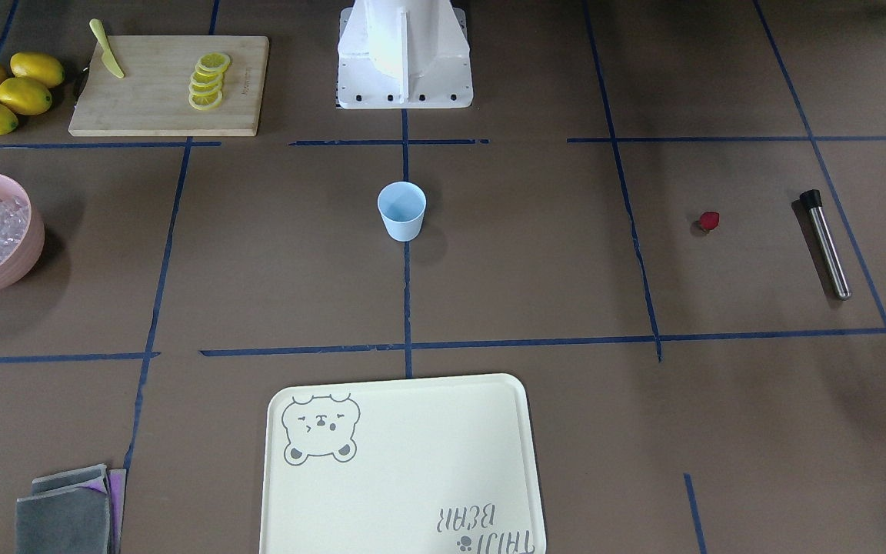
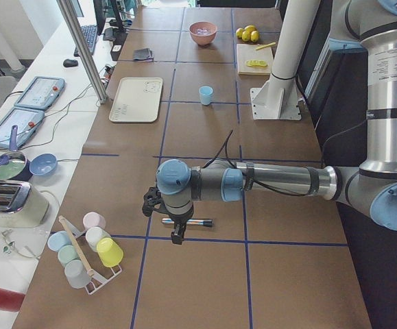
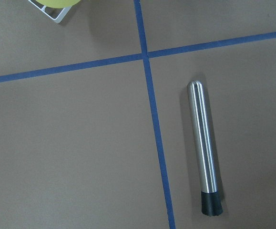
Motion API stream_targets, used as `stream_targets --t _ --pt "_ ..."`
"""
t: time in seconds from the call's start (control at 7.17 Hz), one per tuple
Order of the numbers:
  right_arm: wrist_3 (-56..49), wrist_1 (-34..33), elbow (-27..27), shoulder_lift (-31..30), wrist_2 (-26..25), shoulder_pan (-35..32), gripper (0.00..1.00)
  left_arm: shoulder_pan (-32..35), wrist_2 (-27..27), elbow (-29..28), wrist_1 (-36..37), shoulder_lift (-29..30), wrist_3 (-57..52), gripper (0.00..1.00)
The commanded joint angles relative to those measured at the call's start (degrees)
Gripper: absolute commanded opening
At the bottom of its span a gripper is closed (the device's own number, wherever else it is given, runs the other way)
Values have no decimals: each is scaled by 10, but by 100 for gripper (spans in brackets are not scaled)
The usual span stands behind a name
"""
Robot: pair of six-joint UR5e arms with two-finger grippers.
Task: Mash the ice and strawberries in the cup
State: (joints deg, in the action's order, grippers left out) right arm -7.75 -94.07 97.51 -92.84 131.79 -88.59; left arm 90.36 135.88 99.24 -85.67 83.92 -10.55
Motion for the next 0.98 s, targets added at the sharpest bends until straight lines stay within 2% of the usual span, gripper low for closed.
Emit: stream_targets --t 0.0,0.14,0.28,0.42,0.56,0.84 --pt "64 0 43 0 37 43 100 0 0 1 2 -2 0 100" --pt "128 26 60 0 37 67 100 0 0 0 2 -2 0 100" --pt "235 95 60 -5 35 103 99 0 -1 0 2 -1 0 100" --pt "332 178 57 -13 9 146 99 0 -1 0 2 -1 1 100" --pt "383 220 56 -28 -11 176 99 0 -1 0 2 -1 0 100" --pt "384 242 47 -41 -20 195 94 0 -1 0 2 -1 0 100"
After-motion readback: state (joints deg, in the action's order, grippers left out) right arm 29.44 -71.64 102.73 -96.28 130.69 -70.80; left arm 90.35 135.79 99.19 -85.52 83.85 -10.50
